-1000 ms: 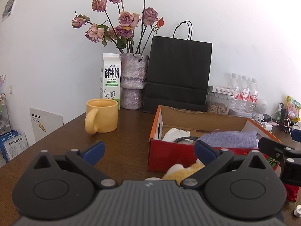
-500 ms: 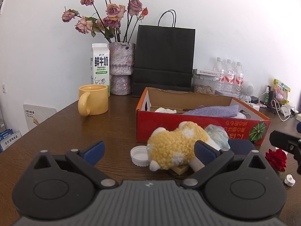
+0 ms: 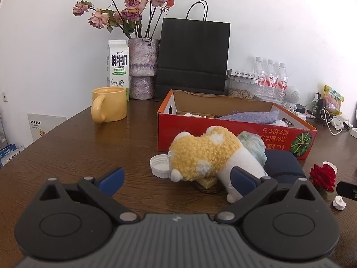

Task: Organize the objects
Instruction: 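Grasp the red rose with the right gripper and lift it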

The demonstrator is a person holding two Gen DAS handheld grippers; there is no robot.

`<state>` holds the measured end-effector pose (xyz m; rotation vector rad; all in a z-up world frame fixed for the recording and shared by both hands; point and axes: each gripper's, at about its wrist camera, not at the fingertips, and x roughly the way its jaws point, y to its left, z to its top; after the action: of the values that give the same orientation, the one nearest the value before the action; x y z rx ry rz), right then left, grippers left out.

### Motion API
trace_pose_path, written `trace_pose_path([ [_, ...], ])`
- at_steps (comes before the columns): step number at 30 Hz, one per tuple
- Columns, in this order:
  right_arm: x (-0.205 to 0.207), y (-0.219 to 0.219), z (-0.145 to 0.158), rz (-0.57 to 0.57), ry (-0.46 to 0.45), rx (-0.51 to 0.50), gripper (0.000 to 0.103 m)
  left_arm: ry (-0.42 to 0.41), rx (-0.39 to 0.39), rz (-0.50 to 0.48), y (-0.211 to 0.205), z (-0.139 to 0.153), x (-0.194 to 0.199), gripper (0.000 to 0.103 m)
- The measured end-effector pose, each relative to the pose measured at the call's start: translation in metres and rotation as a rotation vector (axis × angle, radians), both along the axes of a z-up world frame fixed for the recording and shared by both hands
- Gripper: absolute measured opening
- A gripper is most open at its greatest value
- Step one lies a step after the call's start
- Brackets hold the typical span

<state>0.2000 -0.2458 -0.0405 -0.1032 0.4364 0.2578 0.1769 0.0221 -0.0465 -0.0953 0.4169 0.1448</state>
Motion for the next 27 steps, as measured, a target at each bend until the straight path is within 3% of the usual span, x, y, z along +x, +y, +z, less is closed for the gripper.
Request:
trace_pose_path([
  [9,0.052,0.006,-0.009,-0.03,0.108,0.0,0.074,0.012,0.001,0.025,0.001,0.0,0.001,0.103],
  [10,0.055,0.005,-0.011,-0.022,0.121,0.013,0.07,0.014,0.001,0.025,0.001,0.0,0.001,0.103],
  [11,0.059,0.005,-0.013,-0.013,0.14,0.023,0.055,0.017,0.001,0.023,0.001,-0.001,0.002,0.103],
  [14,0.057,0.001,-0.013,-0.001,0.136,0.069,0.034,0.021,0.002,0.024,0.001,-0.001,0.003,0.103],
  [15,0.055,-0.002,-0.012,0.001,0.124,0.087,0.031,0.022,0.002,0.024,0.001,-0.001,0.003,0.103],
  [23,0.024,-0.013,0.001,-0.056,-0.078,0.142,0.028,0.041,0.005,0.041,0.001,-0.002,0.006,0.103],
  [27,0.021,-0.018,0.004,-0.072,-0.103,0.164,0.028,0.048,0.006,0.054,0.001,-0.002,0.007,0.103],
])
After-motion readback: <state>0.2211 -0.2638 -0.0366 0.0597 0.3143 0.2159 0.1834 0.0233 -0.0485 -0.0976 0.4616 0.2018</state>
